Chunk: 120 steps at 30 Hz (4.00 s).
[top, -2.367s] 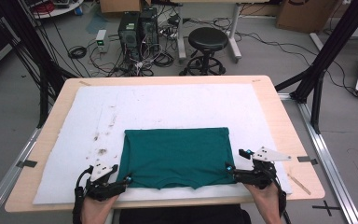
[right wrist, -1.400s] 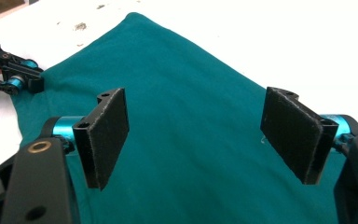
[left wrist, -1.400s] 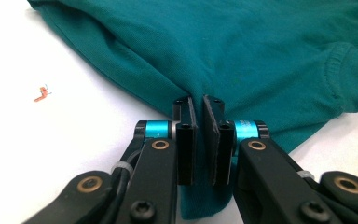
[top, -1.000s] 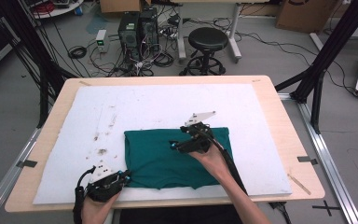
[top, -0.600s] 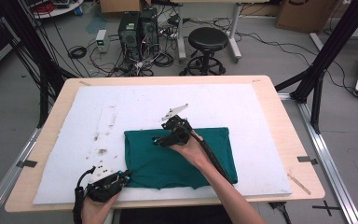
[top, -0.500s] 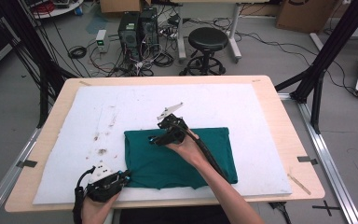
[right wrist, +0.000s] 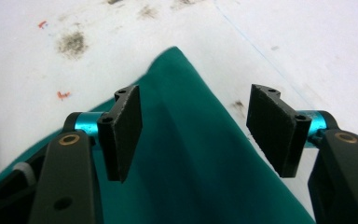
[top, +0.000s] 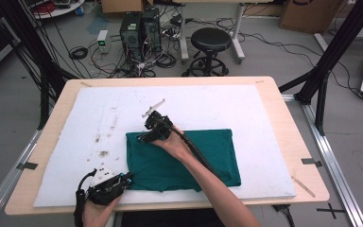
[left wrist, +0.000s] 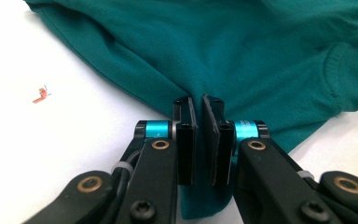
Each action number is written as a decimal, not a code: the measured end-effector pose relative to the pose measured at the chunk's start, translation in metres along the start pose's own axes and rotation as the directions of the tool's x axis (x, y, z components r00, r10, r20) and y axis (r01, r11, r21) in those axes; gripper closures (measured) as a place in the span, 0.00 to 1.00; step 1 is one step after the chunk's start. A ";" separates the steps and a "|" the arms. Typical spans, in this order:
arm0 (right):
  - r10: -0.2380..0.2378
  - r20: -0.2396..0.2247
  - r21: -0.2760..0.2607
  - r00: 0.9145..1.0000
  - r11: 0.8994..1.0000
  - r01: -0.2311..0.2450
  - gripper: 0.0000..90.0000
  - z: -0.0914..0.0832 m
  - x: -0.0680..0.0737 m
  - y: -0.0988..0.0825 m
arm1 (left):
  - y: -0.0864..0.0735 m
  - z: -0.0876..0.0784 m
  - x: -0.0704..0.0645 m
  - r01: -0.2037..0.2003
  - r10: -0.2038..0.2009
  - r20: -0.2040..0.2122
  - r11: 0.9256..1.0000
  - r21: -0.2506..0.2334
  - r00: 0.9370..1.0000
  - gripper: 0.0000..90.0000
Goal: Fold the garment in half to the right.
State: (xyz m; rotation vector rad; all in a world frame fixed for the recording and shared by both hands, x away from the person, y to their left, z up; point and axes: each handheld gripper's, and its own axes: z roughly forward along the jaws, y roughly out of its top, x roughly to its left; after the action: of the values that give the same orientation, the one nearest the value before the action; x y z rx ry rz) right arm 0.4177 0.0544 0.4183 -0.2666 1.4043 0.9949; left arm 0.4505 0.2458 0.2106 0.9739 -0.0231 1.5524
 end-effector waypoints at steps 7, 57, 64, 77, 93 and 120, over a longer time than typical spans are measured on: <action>-0.008 -0.026 0.007 1.000 1.000 0.009 0.42 0.014 0.003 0.007 | 0.000 0.000 -0.001 -0.002 0.002 -0.005 1.000 -0.003 1.000 0.93; -0.064 0.014 0.066 0.998 0.996 0.063 0.93 0.051 0.012 0.024 | -0.001 0.000 0.001 0.023 -0.023 0.009 1.000 -0.013 1.000 0.94; -0.055 0.006 0.062 0.998 0.997 0.055 0.94 0.046 0.012 0.025 | 0.004 -0.007 0.001 0.028 -0.027 0.024 0.999 -0.033 0.999 0.94; -0.013 -0.046 -0.085 0.999 0.996 0.009 0.94 0.013 0.014 0.041 | 0.021 -0.037 0.003 0.006 -0.004 0.014 0.995 -0.101 1.000 0.94; -0.043 -0.059 -0.089 0.997 0.995 0.038 0.94 -0.004 0.011 0.038 | 0.026 -0.033 -0.008 -0.012 0.016 0.043 0.995 -0.102 0.999 0.94; 0.030 0.007 -0.097 1.000 0.995 -0.029 0.94 -0.074 -0.028 -0.023 | 0.068 0.030 -0.066 -0.083 0.100 0.223 0.993 -0.082 0.970 0.94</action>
State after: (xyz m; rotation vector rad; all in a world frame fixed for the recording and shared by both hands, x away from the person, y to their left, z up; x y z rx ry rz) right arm 0.3869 -0.0219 0.4187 -0.3139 1.3577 1.0894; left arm 0.4046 0.1585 0.2257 1.1016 -0.2872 1.5059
